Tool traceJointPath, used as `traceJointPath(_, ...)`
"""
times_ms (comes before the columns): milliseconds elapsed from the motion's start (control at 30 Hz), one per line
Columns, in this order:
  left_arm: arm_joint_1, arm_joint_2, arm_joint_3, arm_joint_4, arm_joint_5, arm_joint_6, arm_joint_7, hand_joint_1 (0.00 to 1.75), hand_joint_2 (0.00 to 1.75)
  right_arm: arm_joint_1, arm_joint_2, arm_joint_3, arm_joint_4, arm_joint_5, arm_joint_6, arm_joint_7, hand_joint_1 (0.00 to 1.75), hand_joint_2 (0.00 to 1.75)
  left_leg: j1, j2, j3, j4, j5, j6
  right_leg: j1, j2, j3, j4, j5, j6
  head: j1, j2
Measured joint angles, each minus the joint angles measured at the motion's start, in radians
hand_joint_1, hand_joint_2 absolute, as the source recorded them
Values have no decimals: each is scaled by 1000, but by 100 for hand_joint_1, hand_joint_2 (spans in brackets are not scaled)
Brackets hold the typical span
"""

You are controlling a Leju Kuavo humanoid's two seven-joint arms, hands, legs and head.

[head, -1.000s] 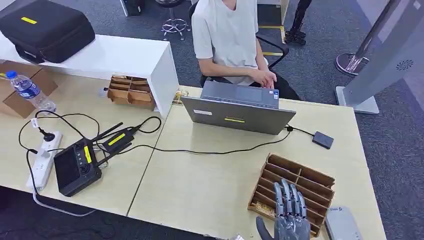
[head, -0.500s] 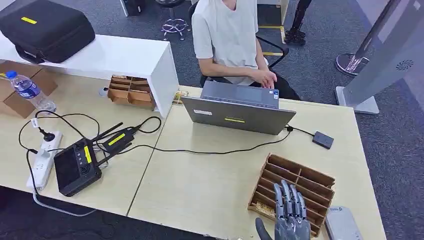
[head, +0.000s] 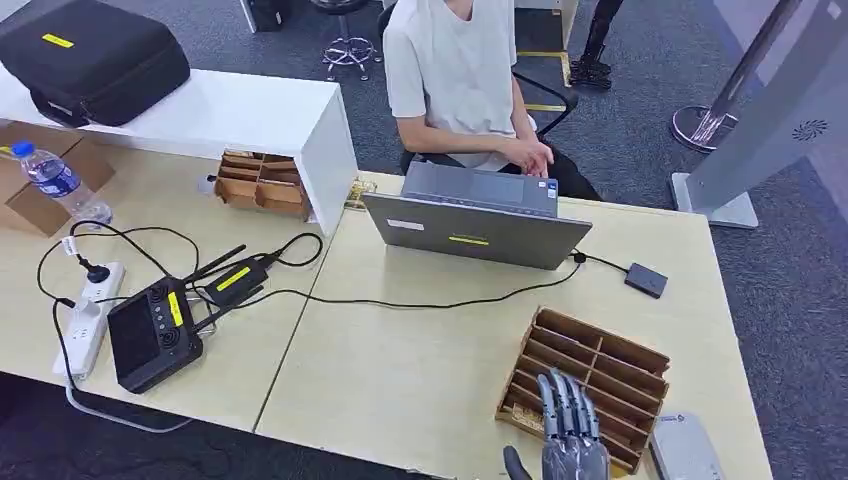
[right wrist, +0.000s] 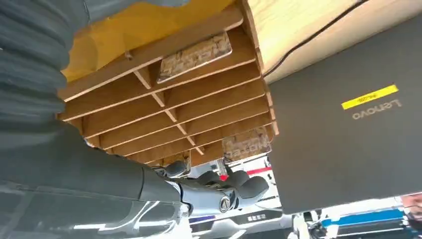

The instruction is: Pass the card to the sensor for recognition and then transmit it.

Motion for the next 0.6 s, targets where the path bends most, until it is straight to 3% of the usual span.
traceJointPath(233,-3,0,-1,0,-6,-4,31,0,175,2,29,-32,49,-10,0,-84,0,175,0,0,0,0,0,0,0,0,0,0,0,0,0,0)
traceJointPath(600,-10,-2,-1,0,-9,-18,55,0,175,-4,87,-96,122,-16,0,-137,0,175,0,0,0,0,0,0,0,0,0,0,0,0,0,0)
